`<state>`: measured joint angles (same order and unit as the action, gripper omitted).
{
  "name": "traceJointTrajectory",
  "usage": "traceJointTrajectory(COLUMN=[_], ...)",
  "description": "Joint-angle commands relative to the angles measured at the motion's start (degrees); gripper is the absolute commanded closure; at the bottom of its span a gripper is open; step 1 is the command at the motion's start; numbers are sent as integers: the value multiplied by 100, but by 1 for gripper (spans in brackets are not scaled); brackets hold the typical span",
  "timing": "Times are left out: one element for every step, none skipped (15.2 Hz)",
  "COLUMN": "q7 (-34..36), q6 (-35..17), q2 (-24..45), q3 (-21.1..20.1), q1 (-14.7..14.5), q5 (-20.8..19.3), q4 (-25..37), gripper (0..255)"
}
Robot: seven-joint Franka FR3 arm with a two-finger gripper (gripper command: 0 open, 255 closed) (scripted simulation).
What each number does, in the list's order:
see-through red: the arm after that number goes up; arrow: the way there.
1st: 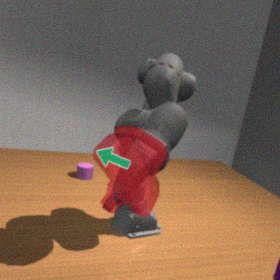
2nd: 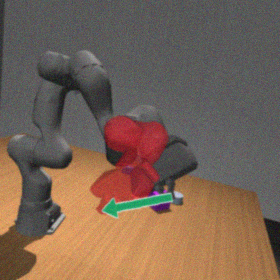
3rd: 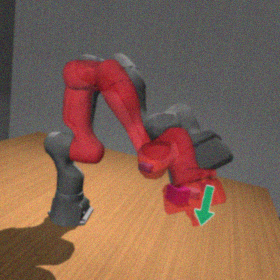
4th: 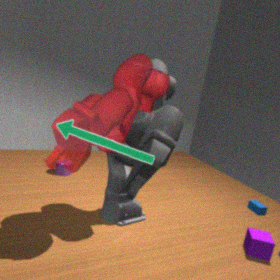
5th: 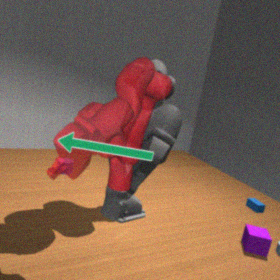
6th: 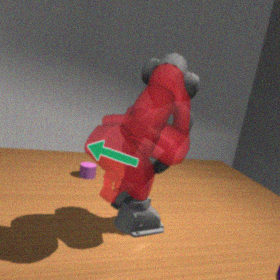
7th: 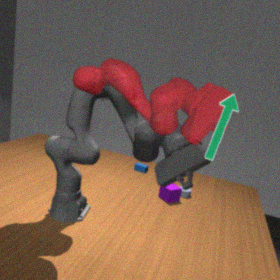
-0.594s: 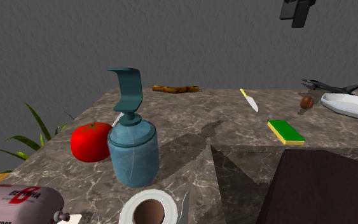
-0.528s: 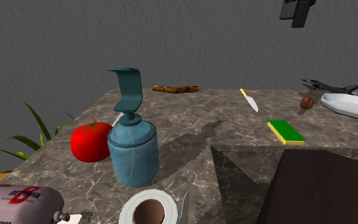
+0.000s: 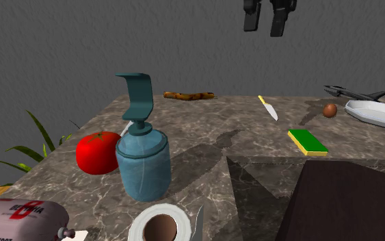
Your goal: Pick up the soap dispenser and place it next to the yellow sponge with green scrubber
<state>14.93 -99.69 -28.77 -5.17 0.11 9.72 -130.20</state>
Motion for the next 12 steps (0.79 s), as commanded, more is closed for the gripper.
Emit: traceJointTrajectory(q7=[321, 473, 625, 778, 932, 1086, 1242, 1397, 1552, 1707, 1861, 2013], q6=[-108, -155, -197, -232, -261, -283, -298, -306, -306, -299, -283, -258], q2=[436, 654, 875, 1099, 1327, 1557, 1790, 2026, 2266, 2509, 2755, 3005], q3=[-187, -269, -350, -426, -497, -565, -629, -688, -742, -791, -835, -872], q1=[-22, -30, -37, -44, -53, -64, -75, -90, -108, -129, -155, -185], q5=[26, 22, 11, -8, -34, -67, -106, -153, -205, -262, -325, -391], q4=[315, 478, 649, 828, 1015, 1210, 1414, 1627, 1849, 2080, 2322, 2574], gripper=[0, 0, 0, 0, 0, 0, 0, 0, 0, 0, 0, 0])
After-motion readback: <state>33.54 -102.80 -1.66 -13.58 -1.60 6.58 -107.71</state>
